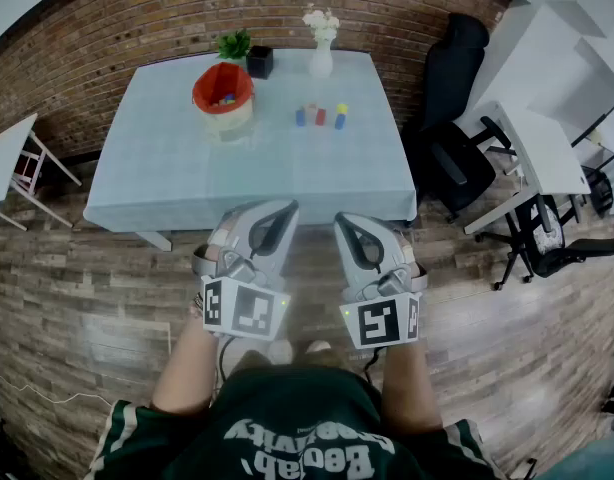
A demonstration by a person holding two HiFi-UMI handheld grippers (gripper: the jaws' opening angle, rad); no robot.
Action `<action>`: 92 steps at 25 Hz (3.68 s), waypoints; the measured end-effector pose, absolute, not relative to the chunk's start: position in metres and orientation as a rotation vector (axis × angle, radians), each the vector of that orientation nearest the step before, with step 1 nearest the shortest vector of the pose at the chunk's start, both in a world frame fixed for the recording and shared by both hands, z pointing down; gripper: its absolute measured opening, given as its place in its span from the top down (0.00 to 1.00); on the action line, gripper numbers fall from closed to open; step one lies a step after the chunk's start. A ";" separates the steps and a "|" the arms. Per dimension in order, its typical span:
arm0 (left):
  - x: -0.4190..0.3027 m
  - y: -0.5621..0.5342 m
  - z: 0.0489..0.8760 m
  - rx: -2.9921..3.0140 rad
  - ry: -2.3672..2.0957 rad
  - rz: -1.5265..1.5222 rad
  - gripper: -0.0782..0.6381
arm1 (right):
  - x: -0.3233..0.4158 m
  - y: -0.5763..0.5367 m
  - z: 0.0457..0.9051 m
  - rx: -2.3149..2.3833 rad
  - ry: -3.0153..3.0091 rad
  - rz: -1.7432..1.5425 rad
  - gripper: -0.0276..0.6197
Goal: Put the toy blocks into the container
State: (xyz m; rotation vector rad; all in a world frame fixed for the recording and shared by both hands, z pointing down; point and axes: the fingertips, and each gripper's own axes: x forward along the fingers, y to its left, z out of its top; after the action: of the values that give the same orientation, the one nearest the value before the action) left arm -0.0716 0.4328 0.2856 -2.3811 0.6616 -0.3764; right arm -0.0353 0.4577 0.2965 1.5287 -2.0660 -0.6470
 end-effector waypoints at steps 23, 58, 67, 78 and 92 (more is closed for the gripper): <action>-0.077 0.420 0.283 -2.380 0.645 -0.357 0.89 | -0.029 0.447 0.292 1.608 -2.052 -0.611 0.95; 0.148 0.063 0.312 -2.342 0.756 -0.491 0.89 | 0.187 0.068 0.305 1.476 -2.252 -0.611 0.95; 0.162 0.026 0.330 -2.361 0.777 -0.536 0.88 | 0.197 0.030 0.327 1.414 -2.282 -0.561 0.95; 0.165 0.007 0.342 -2.390 0.747 -0.551 0.88 | 0.206 0.004 0.369 1.385 -2.303 -0.365 0.85; 0.163 -0.015 0.373 -2.435 0.791 -0.620 0.88 | 0.226 -0.046 0.587 1.058 -2.200 0.218 0.64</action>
State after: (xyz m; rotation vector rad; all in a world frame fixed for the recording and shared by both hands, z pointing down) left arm 0.1629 -0.0149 0.3728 -2.4352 0.7909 -0.6205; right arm 0.2257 -0.0461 0.5872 1.0582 -2.1996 0.2185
